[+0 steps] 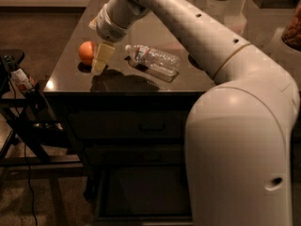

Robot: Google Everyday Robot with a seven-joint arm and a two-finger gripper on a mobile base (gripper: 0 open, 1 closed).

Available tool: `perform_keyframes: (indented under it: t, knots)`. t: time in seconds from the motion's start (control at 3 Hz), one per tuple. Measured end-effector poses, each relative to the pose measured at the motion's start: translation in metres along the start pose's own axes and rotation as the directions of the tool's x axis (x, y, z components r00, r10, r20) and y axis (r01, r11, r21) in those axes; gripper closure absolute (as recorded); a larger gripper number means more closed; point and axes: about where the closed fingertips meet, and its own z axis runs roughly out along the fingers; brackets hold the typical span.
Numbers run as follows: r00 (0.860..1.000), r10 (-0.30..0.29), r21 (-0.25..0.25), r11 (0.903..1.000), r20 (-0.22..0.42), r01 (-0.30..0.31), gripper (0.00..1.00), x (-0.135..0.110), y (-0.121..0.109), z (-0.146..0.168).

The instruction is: Place orange into bottom drawer

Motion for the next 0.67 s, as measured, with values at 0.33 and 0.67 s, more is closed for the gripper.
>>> perform_keyframes:
  t: [0.33, 0.67]
  knots:
    - [1.0, 0.002, -0.034, 0.9994, 0.008, -0.001, 0.0, 0.001, -0.001, 0.01]
    - [1.0, 0.008, -0.066, 0.9978, 0.016, -0.007, 0.0, 0.004, -0.002, 0.022]
